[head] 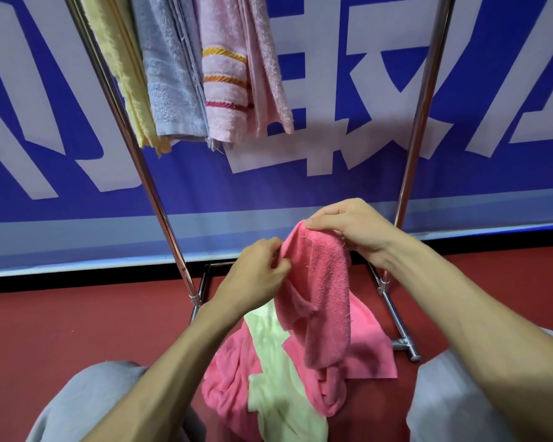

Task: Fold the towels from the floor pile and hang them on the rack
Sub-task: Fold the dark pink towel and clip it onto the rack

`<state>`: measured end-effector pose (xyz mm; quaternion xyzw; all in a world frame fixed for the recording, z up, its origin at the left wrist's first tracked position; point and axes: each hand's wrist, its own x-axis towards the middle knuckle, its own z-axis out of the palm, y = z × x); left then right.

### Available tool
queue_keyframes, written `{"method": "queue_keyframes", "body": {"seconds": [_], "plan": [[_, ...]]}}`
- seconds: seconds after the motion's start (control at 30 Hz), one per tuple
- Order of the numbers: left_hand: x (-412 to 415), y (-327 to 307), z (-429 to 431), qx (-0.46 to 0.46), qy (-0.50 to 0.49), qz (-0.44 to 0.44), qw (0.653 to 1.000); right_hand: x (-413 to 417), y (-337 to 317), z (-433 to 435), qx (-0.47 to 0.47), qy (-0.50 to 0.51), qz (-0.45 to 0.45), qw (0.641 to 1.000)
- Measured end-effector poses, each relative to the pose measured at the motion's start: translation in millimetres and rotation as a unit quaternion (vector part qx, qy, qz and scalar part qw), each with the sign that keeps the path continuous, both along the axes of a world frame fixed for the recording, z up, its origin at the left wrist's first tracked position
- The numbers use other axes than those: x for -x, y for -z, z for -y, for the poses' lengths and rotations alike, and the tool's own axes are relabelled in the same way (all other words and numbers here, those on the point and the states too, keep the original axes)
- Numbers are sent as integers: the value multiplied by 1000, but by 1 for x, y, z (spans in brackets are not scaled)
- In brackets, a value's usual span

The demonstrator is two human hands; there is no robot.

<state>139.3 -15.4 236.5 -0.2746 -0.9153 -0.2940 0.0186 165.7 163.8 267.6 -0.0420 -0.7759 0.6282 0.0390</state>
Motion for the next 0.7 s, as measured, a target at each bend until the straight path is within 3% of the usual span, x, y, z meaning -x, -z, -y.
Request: {"method": "queue_keyframes", "body": {"seconds": [0.17, 0.33, 0.57, 0.7], "plan": [[9, -1, 8, 11, -23, -8, 1000, 5, 1, -9, 56, 67, -3, 996], [9, -5, 6, -157, -37, 112, 981, 11, 6, -15, 64, 106, 1, 992], [5, -26, 10, -440, -60, 294, 847, 15, 18, -7, -133, 33, -43, 990], [7, -39, 18, -545, -58, 327, 770, 19, 26, -5, -334, -22, -51, 941]]}}
